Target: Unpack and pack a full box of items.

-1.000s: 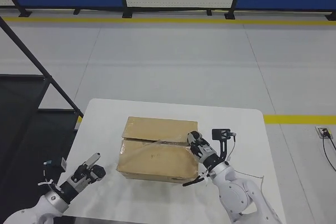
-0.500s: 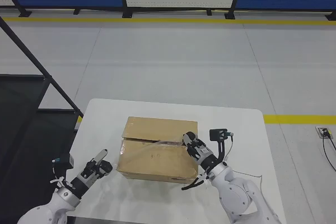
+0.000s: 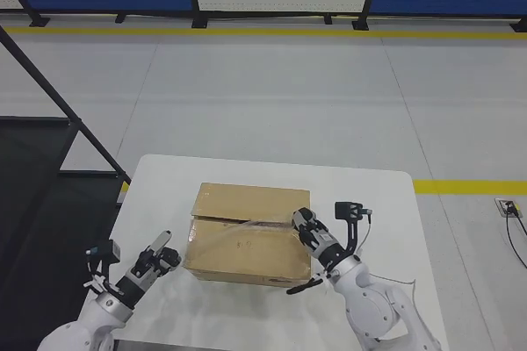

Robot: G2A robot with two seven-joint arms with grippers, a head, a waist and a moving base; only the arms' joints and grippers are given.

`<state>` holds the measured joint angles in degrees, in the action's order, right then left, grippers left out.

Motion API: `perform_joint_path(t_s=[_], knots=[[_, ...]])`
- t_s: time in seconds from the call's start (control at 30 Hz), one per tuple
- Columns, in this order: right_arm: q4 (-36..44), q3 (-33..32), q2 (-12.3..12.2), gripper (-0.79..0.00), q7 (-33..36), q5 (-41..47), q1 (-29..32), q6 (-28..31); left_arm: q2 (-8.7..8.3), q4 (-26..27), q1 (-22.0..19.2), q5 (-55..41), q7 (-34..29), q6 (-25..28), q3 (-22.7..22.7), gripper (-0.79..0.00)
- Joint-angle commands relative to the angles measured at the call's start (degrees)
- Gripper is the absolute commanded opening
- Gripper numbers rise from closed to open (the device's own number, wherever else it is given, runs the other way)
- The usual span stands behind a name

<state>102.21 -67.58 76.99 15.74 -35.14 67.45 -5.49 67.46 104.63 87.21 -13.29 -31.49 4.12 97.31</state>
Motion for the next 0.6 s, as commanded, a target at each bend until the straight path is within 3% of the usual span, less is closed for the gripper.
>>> perform_joint_path(t_s=[0.0, 0.27, 0.57], knots=[[0.2, -0.1, 0.0, -0.785, 0.4, -0.1, 0.2, -0.7, 0.00, -0.1, -0.2, -0.4, 0.0, 0.0, -0.3, 0.000], [0.3, -0.3, 0.1, -0.785, 1.8, 0.4, 0.2, -1.6, -0.05, -0.5, -0.5, -3.5, -0.3, -0.4, -0.2, 0.000], [-0.7, 0.6, 0.2, -0.785, 3.5, -0.7, -1.1, -2.0, 0.00, 0.9, -1.0, -13.3, -1.0, -6.0, 0.6, 0.000]])
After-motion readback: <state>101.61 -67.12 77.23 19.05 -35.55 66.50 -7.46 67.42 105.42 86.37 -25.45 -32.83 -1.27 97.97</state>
